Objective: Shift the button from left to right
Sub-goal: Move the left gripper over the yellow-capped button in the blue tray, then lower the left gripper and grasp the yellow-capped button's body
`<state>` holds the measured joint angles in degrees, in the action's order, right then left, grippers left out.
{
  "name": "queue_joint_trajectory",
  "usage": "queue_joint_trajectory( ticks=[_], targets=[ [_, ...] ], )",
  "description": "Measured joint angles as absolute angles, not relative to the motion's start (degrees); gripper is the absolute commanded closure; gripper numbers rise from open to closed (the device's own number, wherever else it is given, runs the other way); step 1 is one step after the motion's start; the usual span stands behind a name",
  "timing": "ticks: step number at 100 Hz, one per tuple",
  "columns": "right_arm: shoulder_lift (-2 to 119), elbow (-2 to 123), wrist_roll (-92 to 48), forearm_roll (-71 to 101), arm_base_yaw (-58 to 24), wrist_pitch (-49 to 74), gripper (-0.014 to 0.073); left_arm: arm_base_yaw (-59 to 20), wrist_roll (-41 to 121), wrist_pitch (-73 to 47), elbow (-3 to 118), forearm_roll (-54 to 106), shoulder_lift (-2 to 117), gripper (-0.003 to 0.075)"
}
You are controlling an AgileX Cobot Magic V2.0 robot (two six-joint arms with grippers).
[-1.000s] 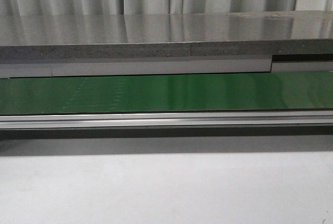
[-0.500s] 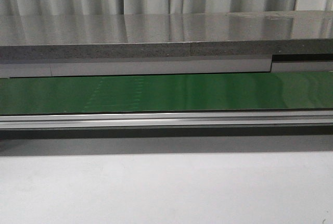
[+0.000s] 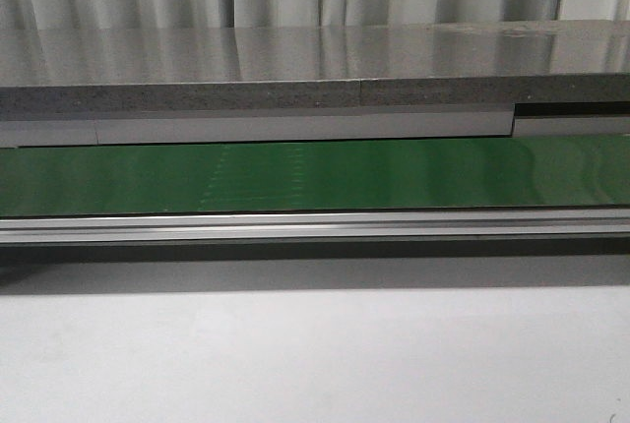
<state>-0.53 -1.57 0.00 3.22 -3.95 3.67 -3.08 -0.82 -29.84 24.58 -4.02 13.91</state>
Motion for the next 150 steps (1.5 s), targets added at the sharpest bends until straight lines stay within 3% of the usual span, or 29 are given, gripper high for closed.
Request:
queue_joint_trajectory(
  ticks=[26, 72, 86, 103, 110, 119, 150],
  targets=[
    [-0.53, -1.57, 0.0, 3.22, -3.95, 3.67, 0.0661, -3.08, -0.82, -43.18, 36.73, -3.99, 27.87, 0.0739],
    [-0.53, -1.57, 0.0, 3.22, -3.95, 3.67, 0.0661, -3.08, -0.82, -45.76, 37.52, -3.89, 37.12, 0.0728],
    [-0.53, -1.57, 0.0, 3.22, -3.95, 3.67, 0.0661, -3.08, -0.82, -45.87, 37.52, -3.89, 37.24, 0.0563],
    [-0.53, -1.57, 0.0, 3.22, -3.95, 3.67, 0.0661, -3.08, -0.82, -46.48, 37.52, -3.89, 37.24, 0.0158],
    [-0.53, -1.57, 0.0, 3.22, -3.95, 3.67, 0.0661, -3.08, -0.82, -46.57, 37.52, -3.89, 37.24, 0.0052],
    [-0.53, -1.57, 0.0, 3.22, -3.95, 3.67, 0.0661, -3.08, -0.82, -46.46, 37.52, -3.89, 37.24, 0.0031],
    [-0.53, -1.57, 0.0, 3.22, -3.95, 3.67, 0.0661, -3.08, -1.17, -47.79, 39.1, -3.89, 37.83, 0.0081]
  ],
)
